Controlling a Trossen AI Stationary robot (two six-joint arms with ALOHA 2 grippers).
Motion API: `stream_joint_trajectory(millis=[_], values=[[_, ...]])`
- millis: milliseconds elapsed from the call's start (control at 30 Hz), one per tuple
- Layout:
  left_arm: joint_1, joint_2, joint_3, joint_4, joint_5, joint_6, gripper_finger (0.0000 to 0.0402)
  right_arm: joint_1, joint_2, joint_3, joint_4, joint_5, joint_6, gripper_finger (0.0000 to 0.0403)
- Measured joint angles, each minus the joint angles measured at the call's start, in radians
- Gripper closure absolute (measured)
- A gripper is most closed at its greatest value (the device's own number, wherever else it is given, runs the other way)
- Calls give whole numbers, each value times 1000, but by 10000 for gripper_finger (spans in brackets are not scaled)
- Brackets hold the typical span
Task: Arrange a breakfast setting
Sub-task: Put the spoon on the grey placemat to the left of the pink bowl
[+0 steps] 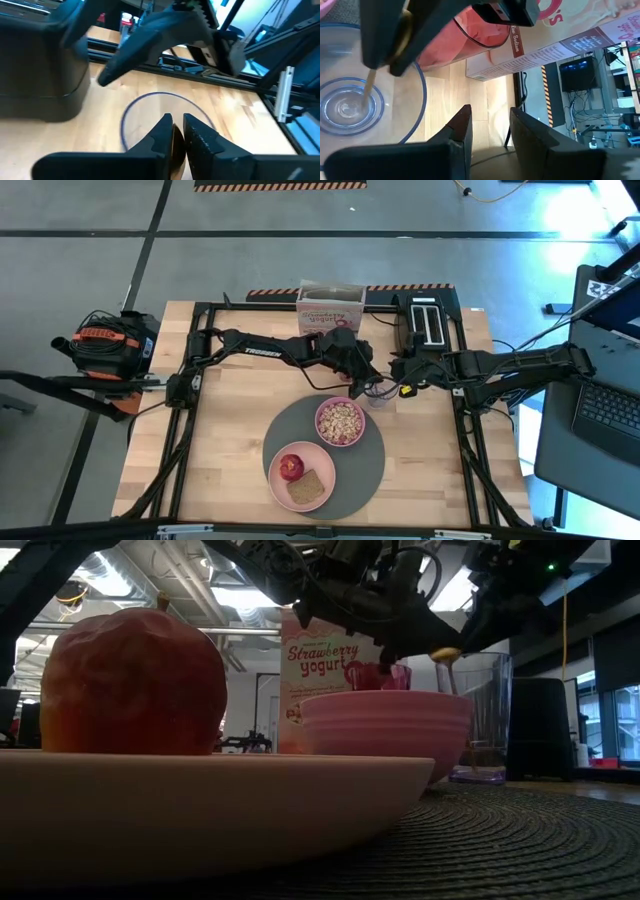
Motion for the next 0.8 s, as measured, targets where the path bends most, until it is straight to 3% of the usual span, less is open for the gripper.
stream_joint_trajectory(millis=[167, 567, 800], values=[[0, 0, 0, 14, 39, -23, 381, 0, 0, 0, 0, 0, -12, 299], [0, -2, 0, 50, 109, -76, 383, 0, 0, 0, 0, 1, -15, 299], [0, -2, 36, 39, 159, -103, 383, 0, -2, 0, 0, 86, -18, 299]])
